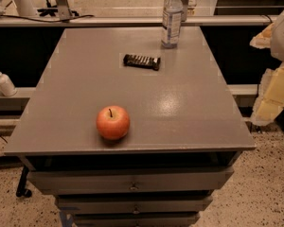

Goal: Move apple near blue plastic bottle

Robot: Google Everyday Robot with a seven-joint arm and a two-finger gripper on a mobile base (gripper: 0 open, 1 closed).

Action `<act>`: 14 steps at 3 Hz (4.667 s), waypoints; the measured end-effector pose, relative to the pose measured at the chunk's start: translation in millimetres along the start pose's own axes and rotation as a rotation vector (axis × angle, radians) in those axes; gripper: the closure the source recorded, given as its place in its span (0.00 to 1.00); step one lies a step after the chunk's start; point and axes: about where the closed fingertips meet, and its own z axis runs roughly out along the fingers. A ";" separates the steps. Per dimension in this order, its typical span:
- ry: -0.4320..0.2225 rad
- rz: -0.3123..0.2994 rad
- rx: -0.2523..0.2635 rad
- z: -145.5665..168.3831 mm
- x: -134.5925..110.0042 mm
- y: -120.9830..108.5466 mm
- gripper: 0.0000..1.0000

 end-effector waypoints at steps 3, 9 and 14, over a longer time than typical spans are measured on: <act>-0.194 -0.030 -0.030 53.4 -53.5 18.7 0.00; -0.865 0.166 -0.255 149.4 -239.7 93.4 0.00; -0.837 0.117 -0.102 136.2 -218.7 46.7 1.00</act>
Offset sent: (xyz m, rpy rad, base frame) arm 0.0146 0.0630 -0.0520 0.1999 -0.0290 0.1034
